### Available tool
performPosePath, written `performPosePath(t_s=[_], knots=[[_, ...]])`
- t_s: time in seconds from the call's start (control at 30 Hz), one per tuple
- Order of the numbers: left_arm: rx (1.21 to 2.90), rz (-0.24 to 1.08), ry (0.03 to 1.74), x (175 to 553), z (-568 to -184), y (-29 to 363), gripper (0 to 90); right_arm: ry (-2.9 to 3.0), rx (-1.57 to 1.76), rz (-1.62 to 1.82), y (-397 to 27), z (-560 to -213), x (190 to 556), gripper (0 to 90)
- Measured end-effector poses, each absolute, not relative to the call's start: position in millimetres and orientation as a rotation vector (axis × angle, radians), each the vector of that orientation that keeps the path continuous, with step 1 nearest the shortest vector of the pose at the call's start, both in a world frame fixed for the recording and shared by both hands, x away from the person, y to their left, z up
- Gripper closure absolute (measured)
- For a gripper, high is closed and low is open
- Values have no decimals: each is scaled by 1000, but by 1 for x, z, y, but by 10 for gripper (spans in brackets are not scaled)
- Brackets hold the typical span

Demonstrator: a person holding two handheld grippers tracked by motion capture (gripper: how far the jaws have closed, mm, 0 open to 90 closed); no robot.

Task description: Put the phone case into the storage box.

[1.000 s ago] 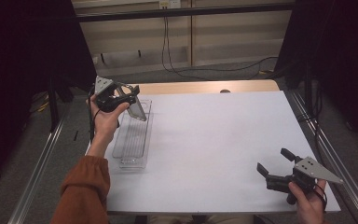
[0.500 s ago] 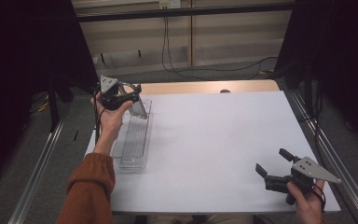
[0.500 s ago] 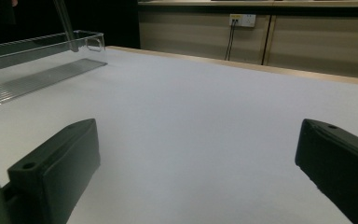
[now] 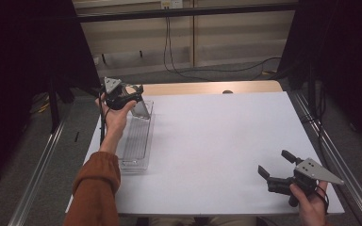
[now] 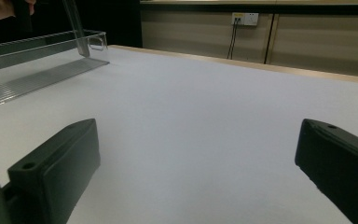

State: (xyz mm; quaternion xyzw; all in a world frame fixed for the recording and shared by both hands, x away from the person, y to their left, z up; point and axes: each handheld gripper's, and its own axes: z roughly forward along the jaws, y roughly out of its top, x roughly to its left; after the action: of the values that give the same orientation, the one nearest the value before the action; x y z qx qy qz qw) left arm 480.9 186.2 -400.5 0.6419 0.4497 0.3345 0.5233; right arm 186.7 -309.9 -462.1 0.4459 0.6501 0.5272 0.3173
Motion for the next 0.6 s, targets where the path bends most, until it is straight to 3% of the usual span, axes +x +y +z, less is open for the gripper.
performPosePath(t_s=[0.6], knots=[[1540,834,1055,492,-414,180,115,1721,1168,1385,-310,-462,186,0]])
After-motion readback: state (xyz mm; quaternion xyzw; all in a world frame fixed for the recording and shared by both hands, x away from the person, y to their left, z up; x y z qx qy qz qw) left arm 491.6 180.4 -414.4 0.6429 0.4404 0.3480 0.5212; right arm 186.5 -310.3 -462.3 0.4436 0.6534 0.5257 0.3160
